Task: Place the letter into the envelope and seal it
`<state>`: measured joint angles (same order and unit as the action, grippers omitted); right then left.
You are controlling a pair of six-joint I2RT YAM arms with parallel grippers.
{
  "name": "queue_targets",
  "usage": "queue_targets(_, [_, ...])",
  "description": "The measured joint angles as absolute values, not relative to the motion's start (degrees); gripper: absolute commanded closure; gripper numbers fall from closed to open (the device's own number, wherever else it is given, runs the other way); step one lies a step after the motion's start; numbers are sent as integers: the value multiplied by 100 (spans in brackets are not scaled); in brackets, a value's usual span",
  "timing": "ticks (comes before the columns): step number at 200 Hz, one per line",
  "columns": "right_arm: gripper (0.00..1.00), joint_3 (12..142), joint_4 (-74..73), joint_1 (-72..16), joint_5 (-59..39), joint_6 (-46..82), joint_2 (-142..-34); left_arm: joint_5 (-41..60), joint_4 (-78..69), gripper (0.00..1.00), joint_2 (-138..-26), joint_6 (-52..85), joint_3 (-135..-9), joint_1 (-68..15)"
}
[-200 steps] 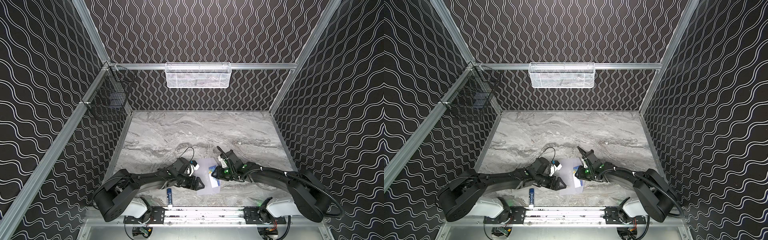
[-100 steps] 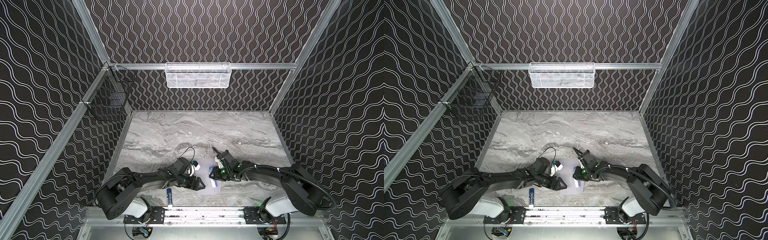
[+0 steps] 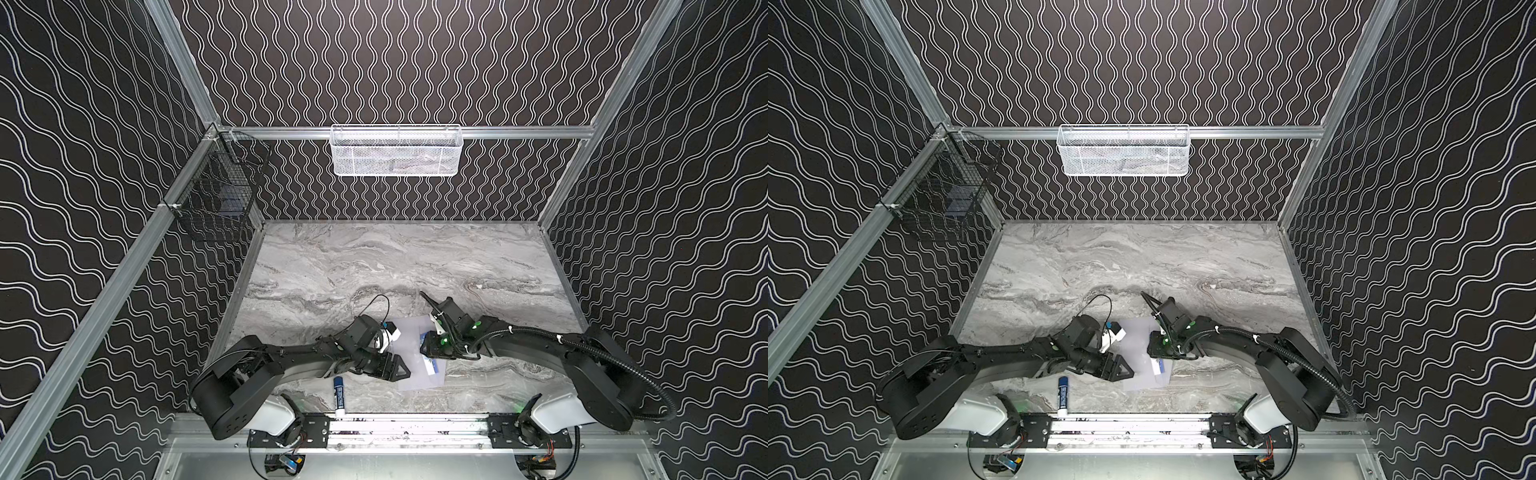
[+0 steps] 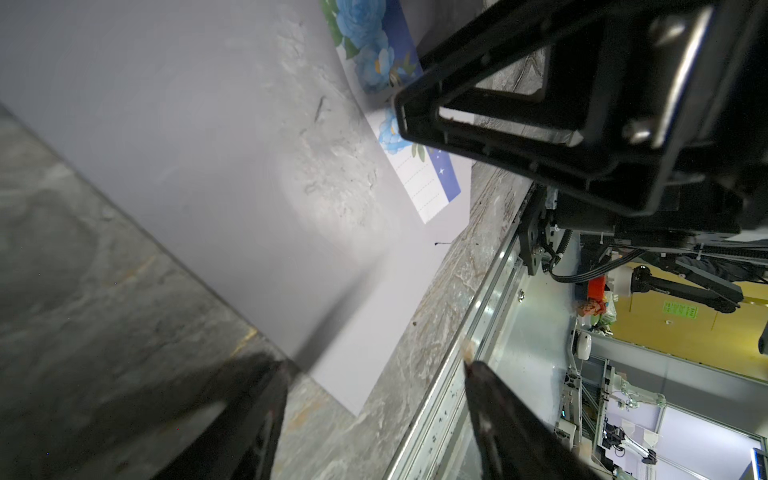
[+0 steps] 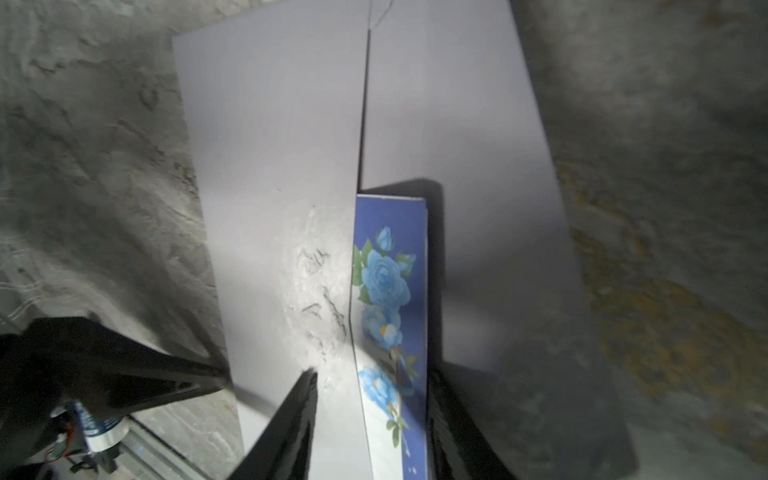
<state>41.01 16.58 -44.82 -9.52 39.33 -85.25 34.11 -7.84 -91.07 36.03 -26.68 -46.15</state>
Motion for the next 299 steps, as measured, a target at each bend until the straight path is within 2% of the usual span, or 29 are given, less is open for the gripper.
queue_targets(55, [49, 4185, 1538, -4659, -913, 3924, -8750, 3498, -891, 27, -9194, 3603, -2672, -4615])
queue_targets(117, [55, 4268, 1345, -4762, -908, 3951, -8903, 3583, -886, 27, -9216, 3605, -2676, -4615])
queue_targets(182, [57, 4283, 1199, -4908, -998, 4021, -8971, 3710, -947, 27, -9299, 3607, -2676, -4615])
queue_targets(212, [62, 4252, 1247, -4945, -1122, 4108, -8923, 3730, -950, 27, -9312, 3607, -2694, -4615])
queue_targets(254, [62, 4298, 1472, -4950, -1142, 4139, -8853, 3728, -972, 27, -9312, 3607, -2687, -4617])
queue_targets(275, [59, 4436, 1647, -4952, -1122, 4132, -8814, 3719, -998, 27, -9290, 3607, -2661, -4617])
queue_targets(299, [52, 4578, 1765, -4950, -967, 4082, -8790, 3664, -989, 27, -9255, 3607, -2648, -4619])
